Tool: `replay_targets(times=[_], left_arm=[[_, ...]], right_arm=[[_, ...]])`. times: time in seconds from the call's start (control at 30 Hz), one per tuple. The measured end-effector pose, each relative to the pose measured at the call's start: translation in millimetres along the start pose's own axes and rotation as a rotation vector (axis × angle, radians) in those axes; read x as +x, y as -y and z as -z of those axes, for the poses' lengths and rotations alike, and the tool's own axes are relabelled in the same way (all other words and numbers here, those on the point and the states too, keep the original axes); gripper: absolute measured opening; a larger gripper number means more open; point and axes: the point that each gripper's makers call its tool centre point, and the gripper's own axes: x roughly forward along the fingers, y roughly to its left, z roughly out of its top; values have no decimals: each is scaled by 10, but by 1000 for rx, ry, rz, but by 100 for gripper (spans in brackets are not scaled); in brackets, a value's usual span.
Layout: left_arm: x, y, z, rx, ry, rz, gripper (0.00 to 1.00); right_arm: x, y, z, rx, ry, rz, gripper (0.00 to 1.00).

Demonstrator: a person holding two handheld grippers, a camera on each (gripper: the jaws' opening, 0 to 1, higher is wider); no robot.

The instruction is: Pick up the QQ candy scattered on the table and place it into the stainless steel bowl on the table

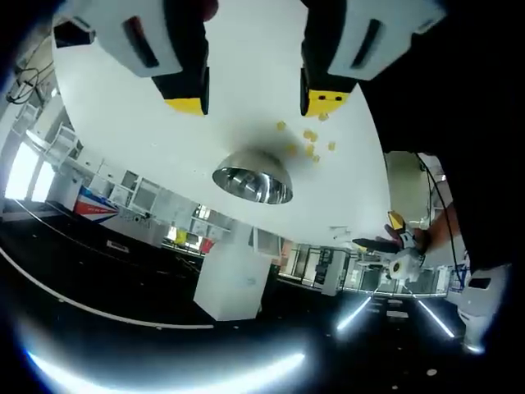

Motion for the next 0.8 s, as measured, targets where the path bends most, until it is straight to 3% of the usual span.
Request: replay_targets(times=[0.8], left_arm=[[16,63,48,-1,-7,20,95]], right_arm=[[19,-39,-26,-6,4,-10,45]])
